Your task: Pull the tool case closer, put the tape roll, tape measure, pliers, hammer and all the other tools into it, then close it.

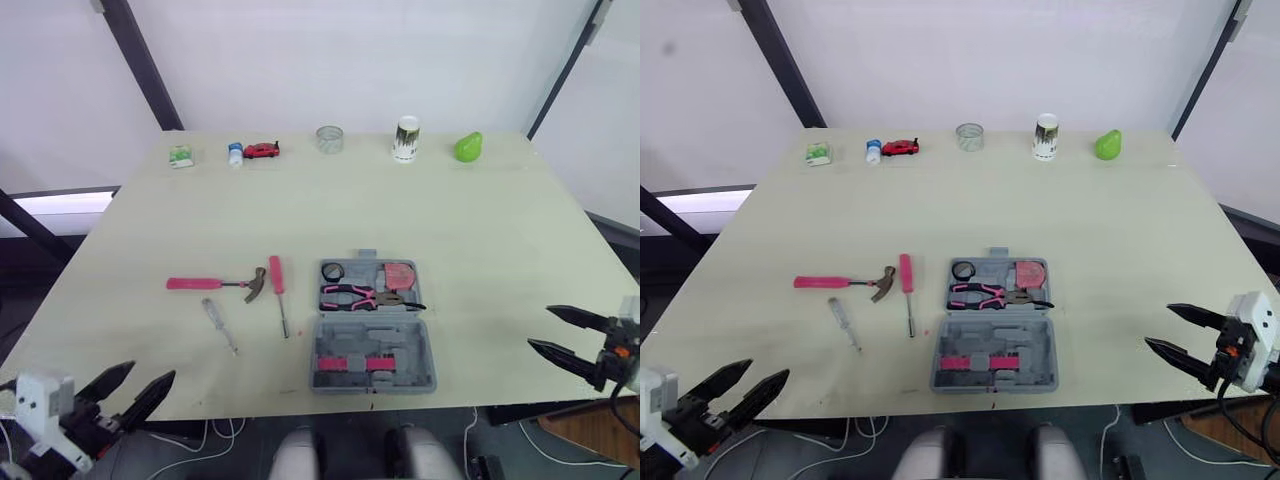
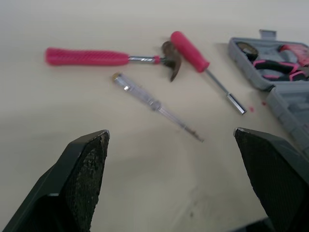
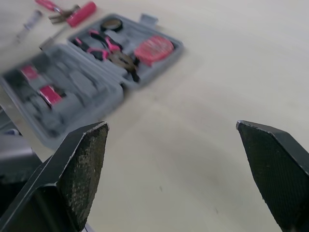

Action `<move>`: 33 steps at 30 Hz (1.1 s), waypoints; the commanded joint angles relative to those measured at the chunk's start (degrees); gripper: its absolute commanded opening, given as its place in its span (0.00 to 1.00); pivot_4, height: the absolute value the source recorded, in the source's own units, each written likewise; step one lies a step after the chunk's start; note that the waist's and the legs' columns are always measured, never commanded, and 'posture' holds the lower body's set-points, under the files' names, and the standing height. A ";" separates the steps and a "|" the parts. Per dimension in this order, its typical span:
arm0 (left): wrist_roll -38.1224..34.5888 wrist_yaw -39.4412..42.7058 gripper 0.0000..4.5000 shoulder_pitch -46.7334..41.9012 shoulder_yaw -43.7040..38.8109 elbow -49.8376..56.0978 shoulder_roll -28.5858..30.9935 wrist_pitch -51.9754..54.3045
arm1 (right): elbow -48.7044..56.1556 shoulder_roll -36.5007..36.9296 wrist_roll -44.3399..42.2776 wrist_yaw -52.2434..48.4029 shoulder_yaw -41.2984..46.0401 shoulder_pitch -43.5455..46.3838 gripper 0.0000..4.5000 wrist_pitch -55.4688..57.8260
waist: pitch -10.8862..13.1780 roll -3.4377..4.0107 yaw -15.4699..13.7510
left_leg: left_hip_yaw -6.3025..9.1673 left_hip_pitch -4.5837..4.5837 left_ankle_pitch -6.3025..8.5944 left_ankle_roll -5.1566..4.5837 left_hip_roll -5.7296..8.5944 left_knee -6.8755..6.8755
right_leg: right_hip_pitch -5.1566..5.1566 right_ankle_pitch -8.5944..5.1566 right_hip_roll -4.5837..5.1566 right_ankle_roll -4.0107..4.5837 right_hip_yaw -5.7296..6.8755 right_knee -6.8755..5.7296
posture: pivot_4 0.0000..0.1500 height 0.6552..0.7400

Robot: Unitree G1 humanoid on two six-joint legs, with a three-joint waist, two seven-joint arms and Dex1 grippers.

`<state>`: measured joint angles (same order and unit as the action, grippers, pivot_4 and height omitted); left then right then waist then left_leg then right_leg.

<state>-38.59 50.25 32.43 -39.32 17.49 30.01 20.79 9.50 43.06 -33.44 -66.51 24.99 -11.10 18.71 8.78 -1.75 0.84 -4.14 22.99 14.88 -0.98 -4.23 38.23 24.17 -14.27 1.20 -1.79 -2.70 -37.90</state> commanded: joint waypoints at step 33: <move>9.20 -59.97 0.98 -30.66 15.29 15.95 -14.12 38.08 | 9.07 -1.00 -6.02 -4.89 -21.58 25.44 0.99 6.47 | 0.06 -0.05 -0.24 | 0.18 -0.11 0.00 0.01 0.04 0.06 | -0.37 0.14 -0.17 -0.18 0.13 -0.05 | 1.00 1.00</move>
<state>-30.46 -9.62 2.06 -24.11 33.14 15.96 59.62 17.63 42.02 -39.24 -70.92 2.70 13.40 26.14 8.83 -1.79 0.60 -3.96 22.87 14.88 -0.96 -4.20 38.29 23.80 -14.13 1.03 -1.97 -2.57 -37.95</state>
